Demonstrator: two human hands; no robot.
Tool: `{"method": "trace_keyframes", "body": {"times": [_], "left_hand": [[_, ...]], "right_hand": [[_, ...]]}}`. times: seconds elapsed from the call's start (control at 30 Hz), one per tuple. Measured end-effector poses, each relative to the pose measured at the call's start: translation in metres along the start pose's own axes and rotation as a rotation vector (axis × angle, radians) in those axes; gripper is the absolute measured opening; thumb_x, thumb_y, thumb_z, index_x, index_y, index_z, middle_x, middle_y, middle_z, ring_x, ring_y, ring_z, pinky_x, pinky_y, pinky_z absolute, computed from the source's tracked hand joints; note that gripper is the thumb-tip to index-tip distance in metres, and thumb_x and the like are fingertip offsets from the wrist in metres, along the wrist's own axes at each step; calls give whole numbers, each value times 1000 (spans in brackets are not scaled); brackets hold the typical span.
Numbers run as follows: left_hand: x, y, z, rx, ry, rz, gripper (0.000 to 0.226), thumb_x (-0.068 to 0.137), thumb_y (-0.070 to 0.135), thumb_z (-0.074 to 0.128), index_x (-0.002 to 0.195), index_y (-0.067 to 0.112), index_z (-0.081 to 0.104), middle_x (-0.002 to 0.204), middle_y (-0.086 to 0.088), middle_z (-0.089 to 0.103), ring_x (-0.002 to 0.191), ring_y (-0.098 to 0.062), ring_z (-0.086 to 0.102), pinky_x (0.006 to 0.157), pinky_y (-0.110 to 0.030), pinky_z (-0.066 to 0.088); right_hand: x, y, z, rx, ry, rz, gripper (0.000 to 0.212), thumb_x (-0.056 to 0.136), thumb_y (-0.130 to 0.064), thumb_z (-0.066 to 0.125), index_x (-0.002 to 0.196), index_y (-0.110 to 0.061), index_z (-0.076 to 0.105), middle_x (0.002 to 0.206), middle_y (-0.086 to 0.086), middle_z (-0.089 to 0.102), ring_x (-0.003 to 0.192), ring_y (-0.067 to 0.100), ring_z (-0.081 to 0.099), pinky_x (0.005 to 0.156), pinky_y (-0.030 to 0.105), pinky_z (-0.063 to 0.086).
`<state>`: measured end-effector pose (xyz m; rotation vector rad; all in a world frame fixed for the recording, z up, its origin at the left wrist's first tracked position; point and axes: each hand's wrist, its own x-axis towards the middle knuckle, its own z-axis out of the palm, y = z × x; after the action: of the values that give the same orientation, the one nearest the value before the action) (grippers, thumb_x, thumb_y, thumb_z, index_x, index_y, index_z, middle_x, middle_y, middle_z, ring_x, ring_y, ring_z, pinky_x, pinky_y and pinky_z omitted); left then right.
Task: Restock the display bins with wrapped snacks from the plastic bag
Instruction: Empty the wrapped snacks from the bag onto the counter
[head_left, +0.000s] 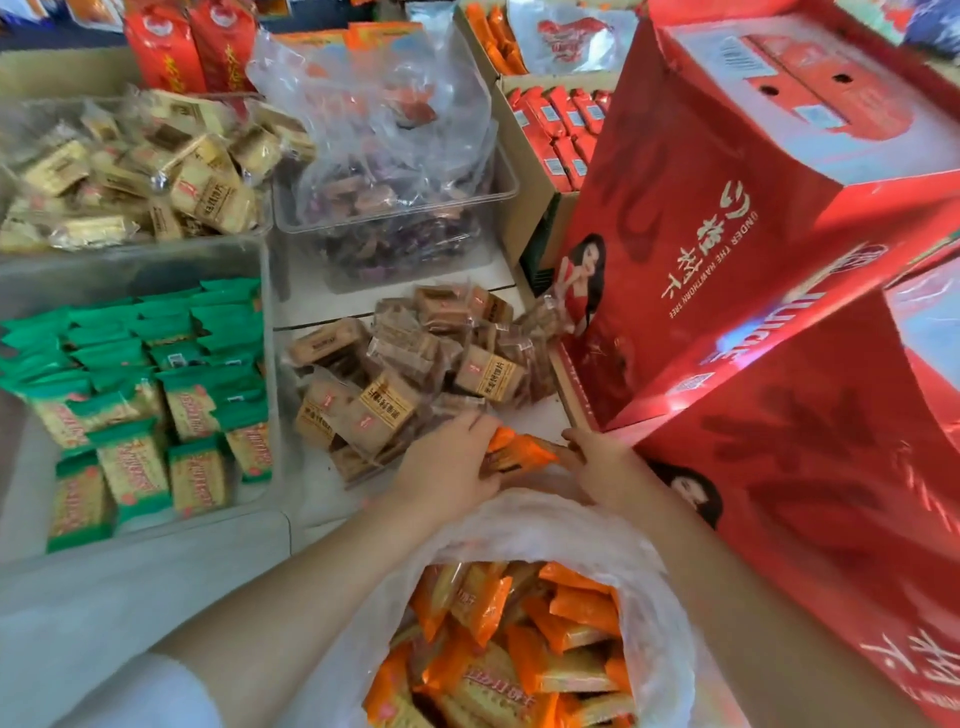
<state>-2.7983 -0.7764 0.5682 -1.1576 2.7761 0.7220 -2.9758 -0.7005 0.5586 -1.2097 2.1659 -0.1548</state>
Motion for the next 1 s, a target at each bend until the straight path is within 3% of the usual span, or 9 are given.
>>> {"method": "trace_keyframes", "body": {"times": [0.2, 0.33, 0.43, 0.5, 0.6, 0.7, 0.8, 0.9, 1.0], "left_hand": [[10, 6, 11, 178, -149, -21, 40, 92, 27, 49, 131, 21, 45, 129, -2, 46, 119, -24, 46, 88, -40, 47], [-3, 3, 4, -42, -190, 45, 41, 89, 31, 54, 130, 33, 52, 129, 2, 56, 114, -19, 55, 92, -36, 47], [-35, 8, -13, -122, 48, 191, 33, 93, 21, 49, 125, 18, 59, 121, -2, 62, 112, -20, 56, 94, -31, 44], [-65, 12, -20, -26, 245, 338, 31, 92, 20, 43, 114, 13, 64, 110, -4, 66, 102, -21, 59, 88, -29, 46], [-103, 14, -13, 10, 281, 471, 27, 87, 22, 44, 95, 16, 69, 94, 2, 68, 82, -14, 62, 65, -28, 52], [-125, 25, 4, 18, 186, 310, 28, 90, 30, 45, 101, 16, 66, 98, 3, 67, 85, -16, 64, 67, -25, 49], [-132, 40, 29, 112, 75, -18, 45, 92, 41, 49, 130, 17, 45, 128, 0, 54, 107, -18, 57, 80, -29, 49], [-126, 53, 48, 212, 51, -169, 70, 89, 47, 51, 143, 13, 24, 141, -8, 40, 116, -21, 51, 90, -28, 45], [-118, 48, 47, 173, 160, -168, 66, 90, 38, 50, 144, 10, 25, 142, -9, 36, 117, -21, 49, 94, -27, 41]], "right_hand": [[-67, 11, -23, 237, 480, -316, 20, 92, -14, 49, 103, -13, 66, 97, -3, 66, 89, 11, 61, 81, 28, 48], [-121, 7, -12, -24, 430, -617, 32, 89, -25, 41, 103, -15, 67, 97, -3, 68, 91, 10, 58, 83, 19, 40], [-137, 10, 16, -402, 354, -811, 29, 81, -30, 47, 93, -21, 72, 92, -6, 70, 85, 12, 65, 81, 23, 44], [-136, 18, 36, -567, 240, -777, 39, 72, -47, 61, 96, -19, 73, 97, -4, 71, 90, 16, 68, 89, 29, 39], [-129, 34, 48, -681, 72, -585, 96, 38, -73, 77, 109, -9, 70, 116, 7, 67, 108, 25, 64, 103, 39, 37], [-138, 44, 37, -659, 81, -418, 124, 42, -76, 72, 141, -8, 39, 146, 11, 41, 134, 29, 40, 112, 41, 22], [-141, 54, 33, -588, 112, -346, 127, 57, -75, 63, 151, -15, 3, 156, 6, 13, 144, 24, 13, 117, 38, 5], [-139, 54, 40, -618, 66, -309, 126, 55, -78, 61, 150, -16, 6, 154, 2, 22, 142, 23, 15, 118, 39, 8], [-135, 49, 46, -638, 20, -285, 128, 57, -79, 59, 150, -15, 1, 156, 3, 13, 144, 24, 6, 118, 42, 3]]}}
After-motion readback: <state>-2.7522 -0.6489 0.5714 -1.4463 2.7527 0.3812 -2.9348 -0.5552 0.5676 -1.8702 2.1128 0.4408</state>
